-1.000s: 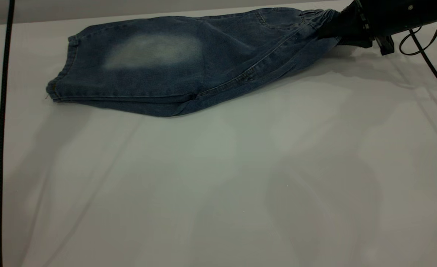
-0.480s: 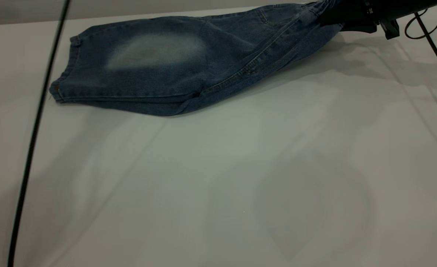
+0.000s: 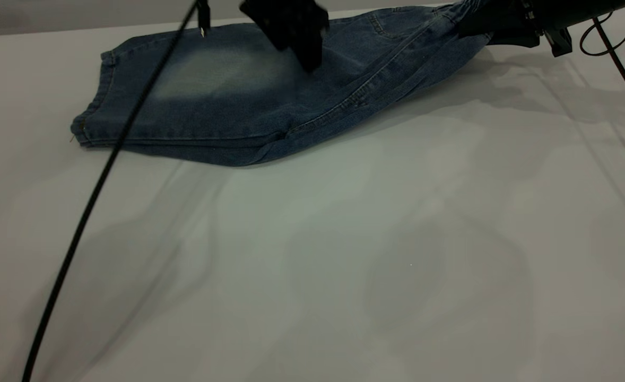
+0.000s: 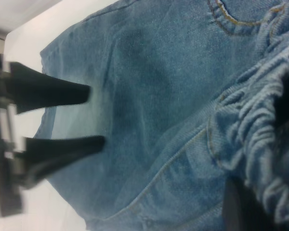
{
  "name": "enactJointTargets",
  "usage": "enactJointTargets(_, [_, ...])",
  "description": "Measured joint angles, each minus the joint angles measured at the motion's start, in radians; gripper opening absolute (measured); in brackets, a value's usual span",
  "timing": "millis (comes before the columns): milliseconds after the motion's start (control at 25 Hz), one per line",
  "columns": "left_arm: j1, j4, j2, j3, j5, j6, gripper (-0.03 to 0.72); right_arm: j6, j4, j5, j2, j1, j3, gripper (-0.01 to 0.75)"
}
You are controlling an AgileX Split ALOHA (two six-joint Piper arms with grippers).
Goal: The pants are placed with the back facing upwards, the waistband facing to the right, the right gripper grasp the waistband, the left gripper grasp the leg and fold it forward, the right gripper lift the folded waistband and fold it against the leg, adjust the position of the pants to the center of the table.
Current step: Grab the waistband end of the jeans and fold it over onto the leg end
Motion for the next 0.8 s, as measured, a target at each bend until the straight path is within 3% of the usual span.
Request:
enactJointTargets(480, [-0.006, 0.02, 0.056, 0.002, -0.029, 0.0, 0.504, 0.006, 0.003, 0.064, -0.072, 0.008, 0.0, 0.057])
enactJointTargets(800, [-0.006, 0.017, 0.056, 0.002, -0.03, -0.001, 0.504, 0.006, 0.007, 0.135, -0.154, 0.084, 0.0, 0.057])
